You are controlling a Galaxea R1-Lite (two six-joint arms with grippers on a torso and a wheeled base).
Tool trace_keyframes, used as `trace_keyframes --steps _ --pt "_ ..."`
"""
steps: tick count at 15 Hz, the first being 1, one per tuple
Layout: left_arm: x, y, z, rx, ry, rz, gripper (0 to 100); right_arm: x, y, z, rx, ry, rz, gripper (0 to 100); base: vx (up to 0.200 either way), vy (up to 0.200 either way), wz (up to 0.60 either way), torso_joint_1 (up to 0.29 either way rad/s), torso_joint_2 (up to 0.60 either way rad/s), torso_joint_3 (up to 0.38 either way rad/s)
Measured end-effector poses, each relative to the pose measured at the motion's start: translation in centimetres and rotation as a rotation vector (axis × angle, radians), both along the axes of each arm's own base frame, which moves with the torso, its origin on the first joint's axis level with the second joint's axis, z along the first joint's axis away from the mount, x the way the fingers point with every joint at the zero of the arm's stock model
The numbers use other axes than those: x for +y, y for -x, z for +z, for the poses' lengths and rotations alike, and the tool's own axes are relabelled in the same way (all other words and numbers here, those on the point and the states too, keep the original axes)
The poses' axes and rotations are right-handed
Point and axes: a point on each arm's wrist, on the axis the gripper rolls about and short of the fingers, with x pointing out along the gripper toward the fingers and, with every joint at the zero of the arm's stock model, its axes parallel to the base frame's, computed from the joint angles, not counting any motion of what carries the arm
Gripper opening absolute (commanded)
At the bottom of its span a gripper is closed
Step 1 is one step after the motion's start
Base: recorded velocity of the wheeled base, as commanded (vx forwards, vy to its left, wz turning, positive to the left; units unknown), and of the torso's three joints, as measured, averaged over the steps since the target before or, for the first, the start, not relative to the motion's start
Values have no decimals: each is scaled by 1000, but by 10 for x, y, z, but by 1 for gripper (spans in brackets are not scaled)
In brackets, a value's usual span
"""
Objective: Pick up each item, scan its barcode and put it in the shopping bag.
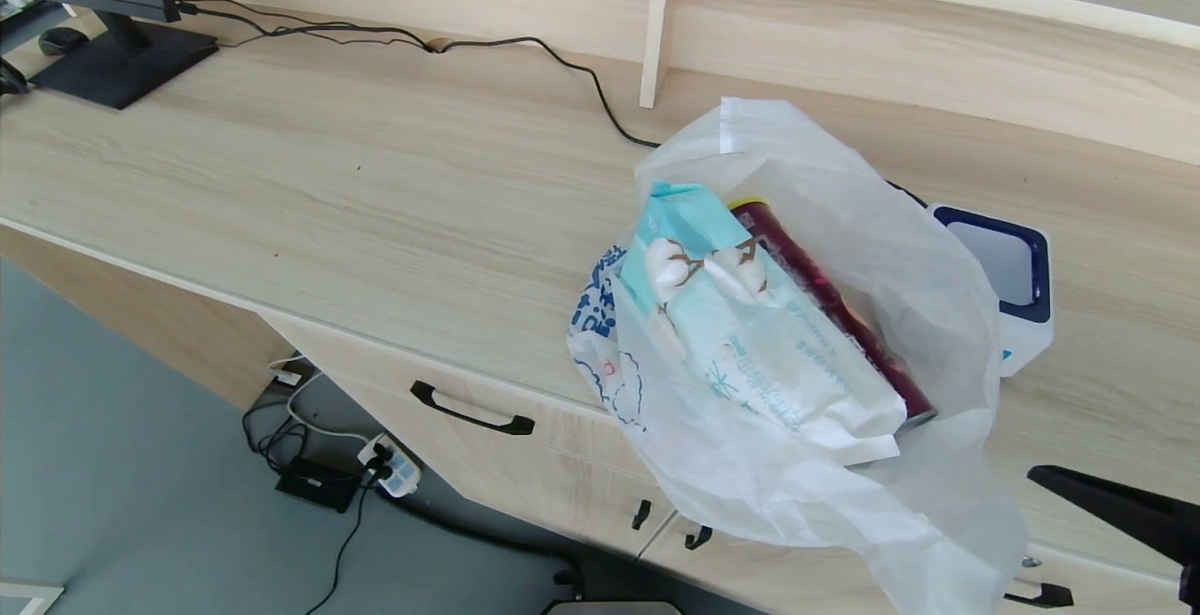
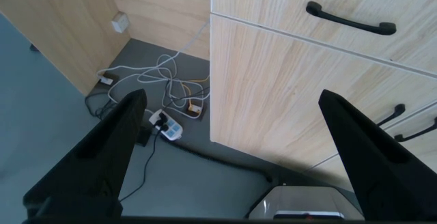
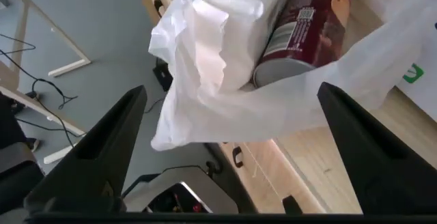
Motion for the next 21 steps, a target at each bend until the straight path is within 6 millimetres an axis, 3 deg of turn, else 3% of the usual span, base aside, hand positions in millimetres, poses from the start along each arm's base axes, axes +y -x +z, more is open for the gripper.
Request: trace_keyframes --steps 10,15,21 --pt "0 0 0 -2 -21 1 100 -26 28 -62 322 264 92 100 0 0 0 0 0 0" --pt "0 0 0 -1 -19 1 100 -29 30 -61 342 224 59 100 0 0 0 0 0 0" --pt "0 0 0 2 -13 0 100 -27 15 -58 423 195 -332 100 0 0 0 0 0 0"
